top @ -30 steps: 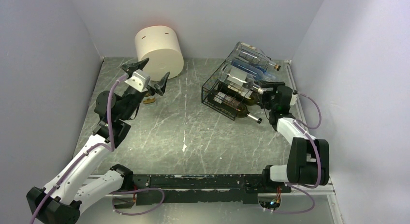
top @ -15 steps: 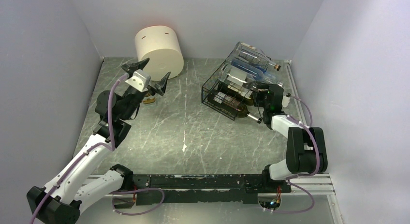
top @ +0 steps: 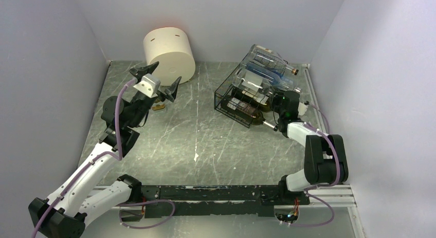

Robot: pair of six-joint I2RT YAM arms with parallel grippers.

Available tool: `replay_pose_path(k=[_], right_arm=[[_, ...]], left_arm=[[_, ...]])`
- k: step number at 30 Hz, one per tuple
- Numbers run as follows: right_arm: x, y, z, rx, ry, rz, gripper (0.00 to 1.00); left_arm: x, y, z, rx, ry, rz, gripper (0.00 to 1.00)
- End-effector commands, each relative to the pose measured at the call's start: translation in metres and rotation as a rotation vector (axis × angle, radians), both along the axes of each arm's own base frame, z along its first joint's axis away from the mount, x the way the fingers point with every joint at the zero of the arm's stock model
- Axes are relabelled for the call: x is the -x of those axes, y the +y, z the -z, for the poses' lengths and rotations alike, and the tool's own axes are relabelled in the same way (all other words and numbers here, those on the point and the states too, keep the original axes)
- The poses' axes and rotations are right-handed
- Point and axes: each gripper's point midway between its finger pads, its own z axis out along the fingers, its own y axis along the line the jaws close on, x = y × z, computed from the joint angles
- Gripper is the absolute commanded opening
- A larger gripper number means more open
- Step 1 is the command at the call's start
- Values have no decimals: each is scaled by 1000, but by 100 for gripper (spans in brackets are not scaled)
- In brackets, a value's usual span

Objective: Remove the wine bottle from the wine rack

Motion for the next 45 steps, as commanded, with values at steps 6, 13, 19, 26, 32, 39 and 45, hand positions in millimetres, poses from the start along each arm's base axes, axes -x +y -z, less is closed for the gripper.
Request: replay_pose_path(k=[6, 13, 19, 26, 32, 39, 45], right_arm=[[6, -10, -35, -38, -94, 75, 17], [7, -3, -72, -17, -191, 22, 0], [4, 4, -108, -31, -296, -25, 0], [7, 4, -131, -72, -386, -39, 0], [10, 1, -146, -110, -443, -43, 0], [12, -1, -158, -106, -479, -54, 0], [12, 6, -171, -102, -508, -96, 0]], left_arm=[[4, -4, -7, 2, -26, 24, 90], [2, -2, -5, -10, -27, 6, 91], [0, 0, -3, -17, -28, -14, 92], [-1, -1, -3, -20, -26, -7, 92], [-1, -2, -2, -21, -23, -4, 91], [-2, -3, -1, -23, -20, -1, 91], [-3, -4, 1, -26, -15, -1, 91]])
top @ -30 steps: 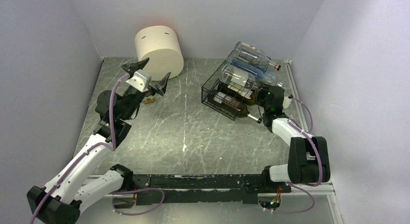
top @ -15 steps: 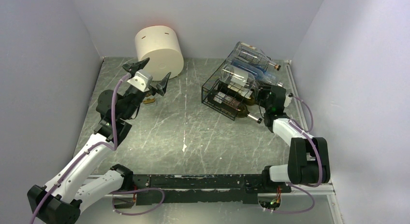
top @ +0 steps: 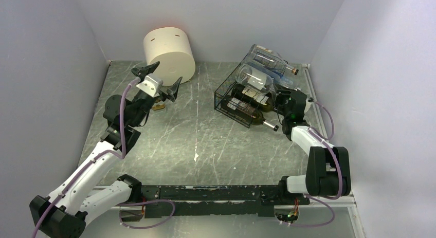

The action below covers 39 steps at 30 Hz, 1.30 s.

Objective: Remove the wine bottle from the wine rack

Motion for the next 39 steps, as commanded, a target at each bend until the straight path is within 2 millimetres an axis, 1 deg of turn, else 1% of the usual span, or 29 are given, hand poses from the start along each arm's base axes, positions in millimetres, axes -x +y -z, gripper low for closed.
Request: replay_pose_path(k=[1, 12, 15, 20, 21, 23, 26, 27, 28, 29, 30, 32, 37, 39], right_arm=[[0, 2, -125, -90, -385, -25, 0], [2, 24, -162, -89, -447, -122, 0], [-2, 36, -170, -96, -446, -159, 0], [-6, 73, -183, -102, -451, -244, 0], [-8, 83, -183, -103, -445, -264, 0], [-10, 102, -190, -104, -448, -306, 0], [-13, 135, -192, -113, -441, -369, 0], [-14, 146, -185, -114, -422, -389, 0], [-14, 155, -193, -118, -435, -406, 0], [-14, 165, -193, -119, -432, -423, 0], [-13, 178, -189, -115, -418, -447, 0], [-13, 195, -183, -101, -397, -468, 0], [-16, 228, -166, -14, -349, -497, 0], [-18, 241, -156, 24, -320, -506, 0]], left_arm=[[1, -3, -4, 1, -15, 11, 91], [-2, -4, -1, -8, -9, 6, 91], [-1, -5, -1, -8, -9, 12, 91], [-1, -3, -1, -7, -12, 1, 91], [-2, -3, -1, -8, -11, -2, 91], [-2, -2, -1, -10, -14, -7, 90], [-1, 1, -2, -8, -19, -19, 90], [-1, 2, -3, -6, -21, -25, 90], [-1, 4, -4, -3, -24, -32, 89], [-1, 6, -5, -2, -27, -40, 89], [0, 8, -6, 1, -30, -47, 89], [0, 12, -8, 12, -36, -66, 87], [0, 21, -9, 34, -37, -109, 86], [-1, 21, -9, 35, -35, -116, 86]])
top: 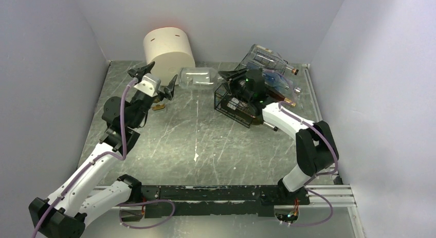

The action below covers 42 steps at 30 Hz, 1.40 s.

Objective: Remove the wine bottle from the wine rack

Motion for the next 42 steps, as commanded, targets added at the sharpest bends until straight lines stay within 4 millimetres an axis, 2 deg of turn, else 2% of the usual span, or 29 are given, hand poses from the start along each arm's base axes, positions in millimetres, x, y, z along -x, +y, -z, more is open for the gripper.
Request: replay_pose_path(k=[1, 3, 9, 15, 19, 20, 24, 27, 33, 35, 39, 42], right_arm=[[-8, 18, -83, -81, -214, 18, 0], [-7, 38, -75, -32, -205, -2, 0], [-8, 73, -56, 188, -245, 4, 0], [-11, 89, -65, 445, -356, 64, 0], [-7, 109, -66, 596, -452, 60, 0], [-7, 116, -73, 632, -485, 56, 0], [-2, 146, -84, 811, -609, 29, 0], [1, 158, -90, 915, -677, 36, 0], [4, 187, -84, 1031, -765, -13, 0], [7, 196, -87, 1060, -808, -33, 0], [1, 215, -69, 1177, -819, -63, 0], [0, 228, -68, 1193, -829, -90, 0]], left_arm=[[1, 8, -8, 26, -27, -44, 86], [0, 9, -8, 23, -25, -48, 85], [2, 13, -11, 29, -35, -64, 86], [2, 17, -13, 38, -38, -79, 84], [2, 24, -16, 53, -42, -110, 83], [3, 26, -16, 59, -43, -121, 83], [2, 44, -21, 95, -52, -190, 83], [0, 67, -23, 146, -52, -263, 82], [-3, 116, -23, 261, -57, -433, 82], [-2, 121, -23, 269, -59, -449, 82], [0, 128, -23, 273, -76, -483, 83], [3, 132, -24, 279, -89, -504, 83]])
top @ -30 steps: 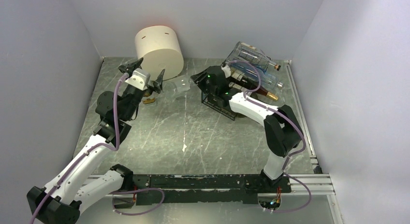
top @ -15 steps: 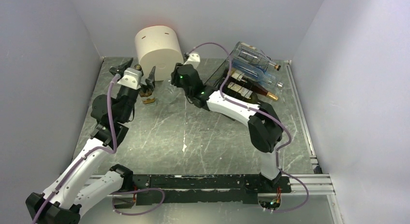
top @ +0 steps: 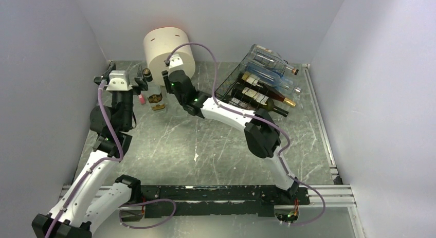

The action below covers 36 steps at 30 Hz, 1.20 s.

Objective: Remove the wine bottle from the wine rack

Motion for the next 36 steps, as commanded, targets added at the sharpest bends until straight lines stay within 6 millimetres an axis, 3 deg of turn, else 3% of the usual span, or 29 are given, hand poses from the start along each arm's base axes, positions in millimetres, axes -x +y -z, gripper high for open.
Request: replay_pose_path(k=[1, 4, 12, 24, 31, 36], right_arm=[[-4, 13, -89, -122, -187, 0, 0], [0, 16, -81, -110, -216, -10, 0], [-1, 12, -87, -156, -257, 6, 0], [-6, 9, -52, -114, -248, 34, 0], [-9, 11, -59, -125, -267, 40, 1], [-11, 14, -60, -131, -269, 36, 7]], left_arm=[[9, 16, -10, 43, -56, -63, 83], [11, 17, -11, 48, -63, -64, 83], [4, 11, -5, 39, -40, -41, 82], [3, 9, -5, 36, -36, -35, 81], [0, 8, 0, 31, -25, -36, 81], [0, 9, -1, 28, -26, -41, 81]])
